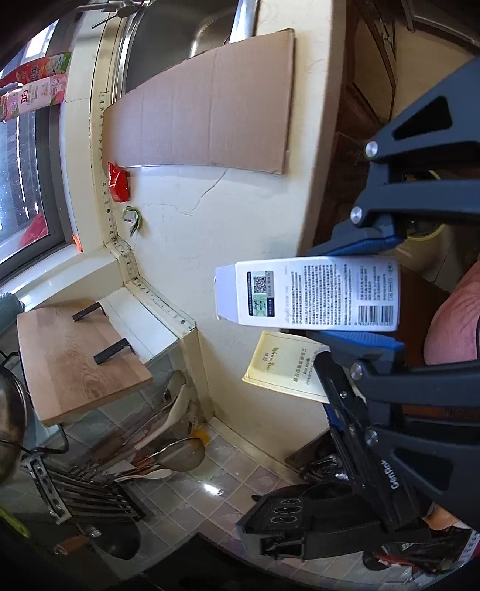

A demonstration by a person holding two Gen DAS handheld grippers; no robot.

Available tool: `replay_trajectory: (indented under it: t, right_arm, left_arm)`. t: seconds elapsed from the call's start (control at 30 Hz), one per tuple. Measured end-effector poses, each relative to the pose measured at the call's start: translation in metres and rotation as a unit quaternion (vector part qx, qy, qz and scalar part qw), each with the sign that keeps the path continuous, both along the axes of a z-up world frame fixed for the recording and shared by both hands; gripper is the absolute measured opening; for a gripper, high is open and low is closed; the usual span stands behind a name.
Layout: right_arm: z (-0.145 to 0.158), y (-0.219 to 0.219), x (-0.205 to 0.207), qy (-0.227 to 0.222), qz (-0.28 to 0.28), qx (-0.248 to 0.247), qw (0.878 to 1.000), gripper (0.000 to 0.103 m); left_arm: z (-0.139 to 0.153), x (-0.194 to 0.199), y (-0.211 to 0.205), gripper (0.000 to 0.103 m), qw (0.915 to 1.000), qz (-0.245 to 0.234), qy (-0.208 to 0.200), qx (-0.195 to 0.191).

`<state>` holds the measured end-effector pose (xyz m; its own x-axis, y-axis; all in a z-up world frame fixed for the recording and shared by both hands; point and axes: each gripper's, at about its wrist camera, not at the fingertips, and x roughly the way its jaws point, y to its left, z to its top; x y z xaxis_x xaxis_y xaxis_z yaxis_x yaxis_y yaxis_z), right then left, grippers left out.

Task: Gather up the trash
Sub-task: 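Carry the yellow box and white carton down over the bin and open both tools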

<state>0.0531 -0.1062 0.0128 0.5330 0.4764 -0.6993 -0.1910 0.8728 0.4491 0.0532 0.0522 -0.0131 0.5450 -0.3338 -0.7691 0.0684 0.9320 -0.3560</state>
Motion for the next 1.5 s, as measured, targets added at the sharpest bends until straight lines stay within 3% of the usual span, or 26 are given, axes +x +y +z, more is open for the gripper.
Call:
replay_trajectory:
  t: [0.13, 0.37, 0.57, 0.73, 0.93, 1.1, 1.33, 1.5]
  right_arm:
    - [-0.042, 0.01, -0.024, 0.011, 0.008, -0.014, 1.0, 0.035]
    - [-0.14, 0.007, -0.032, 0.109, -0.001, -0.026, 0.994, 0.035]
    - [-0.222, -0.014, -0.025, 0.21, -0.031, -0.013, 0.977, 0.035]
    - [-0.271, -0.032, -0.016, 0.266, -0.053, -0.008, 0.963, 0.036]
    - [-0.307, -0.04, -0.01, 0.302, -0.065, -0.002, 0.951, 0.038]
    - [-0.328, -0.039, -0.008, 0.326, -0.06, 0.001, 0.943, 0.038]
    - [-0.332, -0.028, -0.006, 0.327, -0.06, -0.007, 0.943, 0.047]
    - [-0.327, -0.031, -0.006, 0.32, -0.066, -0.005, 0.945, 0.048]
  left_arm:
    - [-0.046, -0.012, 0.001, 0.036, 0.9995, 0.021, 0.023, 0.008]
    - [-0.128, -0.019, -0.011, 0.036, 0.9954, 0.015, 0.092, 0.023]
    - [-0.192, -0.014, -0.034, 0.036, 0.9878, -0.011, 0.145, 0.055]
    - [-0.242, -0.007, -0.051, 0.036, 0.9777, -0.038, 0.195, 0.067]
    - [-0.286, 0.0, -0.062, 0.036, 0.9665, -0.056, 0.243, 0.059]
    - [-0.304, 0.007, -0.067, 0.037, 0.9631, -0.058, 0.256, 0.059]
    - [-0.313, 0.018, -0.053, 0.046, 0.9606, -0.05, 0.269, 0.051]
    - [-0.315, 0.02, -0.049, 0.051, 0.9599, -0.044, 0.271, 0.055]
